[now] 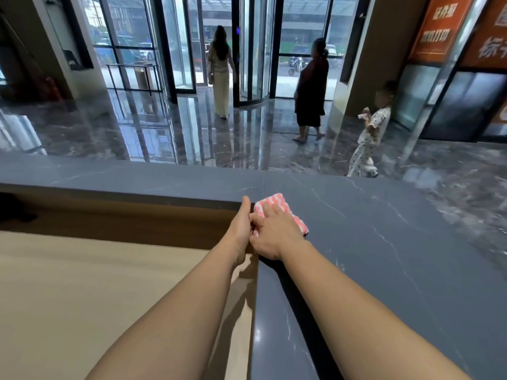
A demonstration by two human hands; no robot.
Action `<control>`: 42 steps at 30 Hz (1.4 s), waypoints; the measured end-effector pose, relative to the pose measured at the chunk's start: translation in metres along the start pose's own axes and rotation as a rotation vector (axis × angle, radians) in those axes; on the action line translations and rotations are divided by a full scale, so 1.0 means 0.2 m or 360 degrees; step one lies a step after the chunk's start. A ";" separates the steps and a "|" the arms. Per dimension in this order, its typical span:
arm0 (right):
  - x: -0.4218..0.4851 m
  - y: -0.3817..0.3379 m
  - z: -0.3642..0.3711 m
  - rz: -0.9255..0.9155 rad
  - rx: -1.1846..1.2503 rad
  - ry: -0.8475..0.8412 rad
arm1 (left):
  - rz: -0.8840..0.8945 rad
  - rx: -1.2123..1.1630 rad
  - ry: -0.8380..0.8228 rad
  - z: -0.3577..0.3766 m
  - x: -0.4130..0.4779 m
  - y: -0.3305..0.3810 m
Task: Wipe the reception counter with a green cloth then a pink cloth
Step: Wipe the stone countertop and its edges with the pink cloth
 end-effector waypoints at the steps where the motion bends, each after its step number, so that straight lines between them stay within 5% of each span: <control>1: -0.02 -0.01 0.01 -0.0007 -0.0005 0.0007 | 0.0008 0.0017 -0.0004 0.00 -0.02 -0.01; 27: -1.26 -0.49 0.25 0.0061 -0.0172 0.0089 | 0.0028 0.0205 -0.0154 -0.10 -1.35 -0.45; 35: -1.60 -0.52 0.29 -0.0184 -0.0127 0.0537 | 0.0013 0.0399 -0.0099 -0.20 -1.44 -0.54; 42: -1.62 -0.46 0.25 -0.0234 -0.0134 0.0839 | 0.0430 0.0813 0.0444 -0.32 -1.49 -0.48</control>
Point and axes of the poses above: each hand's wrist, its own x-axis towards the middle knuckle, its own z-axis out of the palm, y = z × x, the point moved 7 cm from there along x, towards the middle knuckle, and after that the axes turned 4 degrees about x, right-handed, at the moved point
